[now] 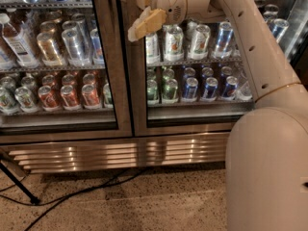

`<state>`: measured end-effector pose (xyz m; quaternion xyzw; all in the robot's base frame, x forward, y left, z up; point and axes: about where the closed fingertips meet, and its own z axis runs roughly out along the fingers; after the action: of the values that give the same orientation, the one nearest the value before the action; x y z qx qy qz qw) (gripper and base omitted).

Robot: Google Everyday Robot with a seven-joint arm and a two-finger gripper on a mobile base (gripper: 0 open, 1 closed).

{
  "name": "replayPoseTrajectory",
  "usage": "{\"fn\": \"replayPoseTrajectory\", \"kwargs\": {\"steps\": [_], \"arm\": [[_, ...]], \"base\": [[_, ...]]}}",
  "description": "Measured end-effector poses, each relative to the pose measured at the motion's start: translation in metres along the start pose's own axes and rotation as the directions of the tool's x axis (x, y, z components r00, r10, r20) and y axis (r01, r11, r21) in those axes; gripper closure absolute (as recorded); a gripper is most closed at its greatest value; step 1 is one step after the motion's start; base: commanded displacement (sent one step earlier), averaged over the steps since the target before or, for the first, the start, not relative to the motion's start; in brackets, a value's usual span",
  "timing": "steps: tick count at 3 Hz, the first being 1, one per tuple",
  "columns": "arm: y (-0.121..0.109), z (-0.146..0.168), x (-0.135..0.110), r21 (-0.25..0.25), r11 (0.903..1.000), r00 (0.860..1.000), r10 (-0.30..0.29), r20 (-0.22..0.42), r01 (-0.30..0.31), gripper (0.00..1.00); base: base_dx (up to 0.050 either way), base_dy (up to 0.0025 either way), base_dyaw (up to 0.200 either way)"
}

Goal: Open right fridge door

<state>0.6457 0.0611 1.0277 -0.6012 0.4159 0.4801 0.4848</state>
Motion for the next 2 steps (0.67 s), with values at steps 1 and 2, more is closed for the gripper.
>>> {"fn": "replayPoseTrajectory", "kwargs": {"steps": [1, 2], "arm": [[0.002, 0.000, -0.002, -0.019, 0.9998, 1.000, -0.011, 0.019, 0.011, 0.00], [0.013, 0.003, -0.012, -0.010, 0.9996, 0.999, -0.027, 0.036, 0.028, 0.00]], "base": [[0.000, 0.00000, 0.000], [0.000, 0.00000, 0.000]]}}
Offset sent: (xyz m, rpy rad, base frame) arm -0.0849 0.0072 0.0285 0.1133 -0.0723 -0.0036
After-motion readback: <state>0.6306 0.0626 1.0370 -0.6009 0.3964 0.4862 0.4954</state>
